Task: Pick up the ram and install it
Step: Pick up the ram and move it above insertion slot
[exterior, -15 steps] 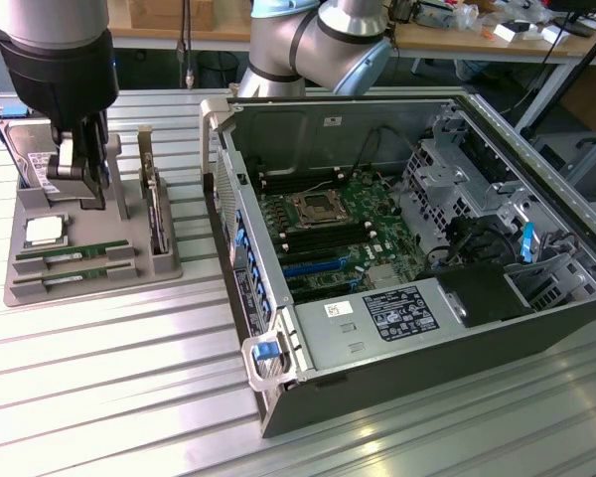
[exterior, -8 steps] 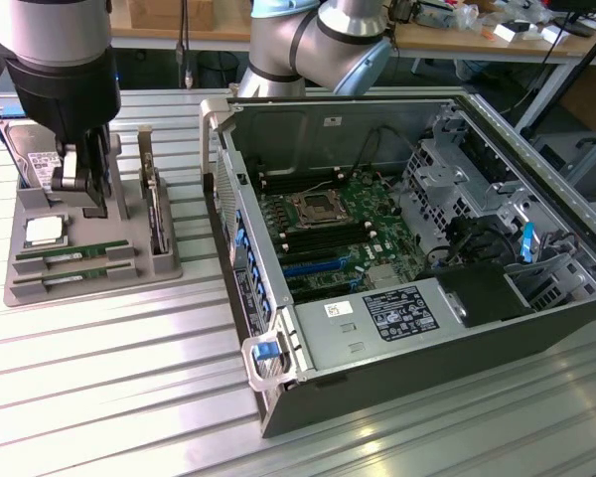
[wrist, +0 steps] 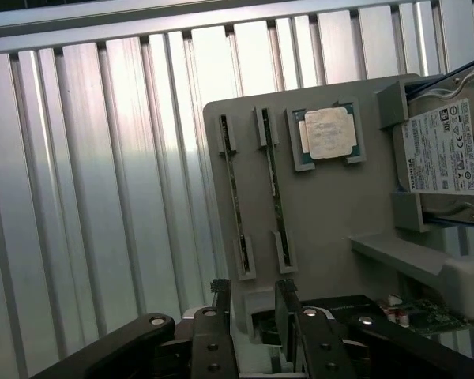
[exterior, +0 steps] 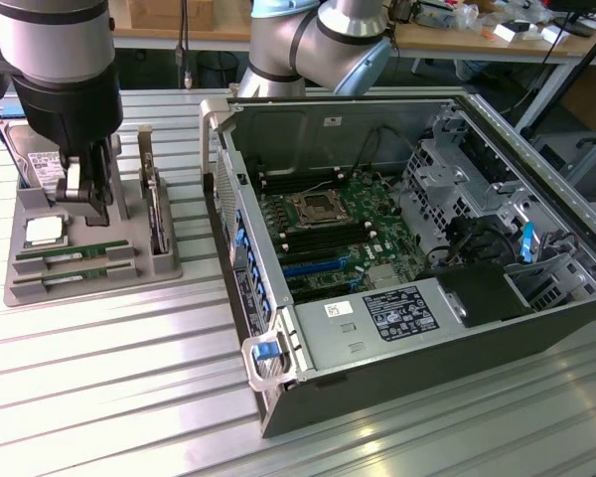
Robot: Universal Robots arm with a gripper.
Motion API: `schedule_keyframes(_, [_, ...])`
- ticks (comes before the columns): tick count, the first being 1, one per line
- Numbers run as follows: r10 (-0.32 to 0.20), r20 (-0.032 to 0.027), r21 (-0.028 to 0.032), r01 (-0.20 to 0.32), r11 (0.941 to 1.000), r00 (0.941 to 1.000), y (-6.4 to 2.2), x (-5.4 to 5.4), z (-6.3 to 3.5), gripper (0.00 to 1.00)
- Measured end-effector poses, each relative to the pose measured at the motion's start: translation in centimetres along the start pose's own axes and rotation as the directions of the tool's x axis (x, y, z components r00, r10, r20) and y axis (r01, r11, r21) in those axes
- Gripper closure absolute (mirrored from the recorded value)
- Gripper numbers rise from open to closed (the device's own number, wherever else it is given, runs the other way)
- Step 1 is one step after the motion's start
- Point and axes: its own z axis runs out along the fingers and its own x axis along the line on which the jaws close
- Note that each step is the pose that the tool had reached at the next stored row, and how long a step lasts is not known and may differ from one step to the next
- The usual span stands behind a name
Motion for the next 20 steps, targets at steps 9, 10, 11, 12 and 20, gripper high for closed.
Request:
schedule_keyframes(9, [0.0,0.0,0.0,0.0,1.0,1.0,-0.04,0.1,0.72,0.64])
schedule_keyframes(10, [0.0,-0.0001,0.0,0.0,1.0,1.0,-0.05,0.1,0.81,0.64])
schedule_keyframes(11, [0.0,0.0,0.0,0.0,1.0,1.0,-0.05,0.1,0.86,0.64])
schedule_keyframes(12, [0.0,0.0,0.0,0.0,1.0,1.0,-0.05,0.1,0.91,0.64])
schedule_keyframes(20, [0.0,-0.0001,0.0,0.0,1.0,1.0,-0.09,0.2,1.44,0.64])
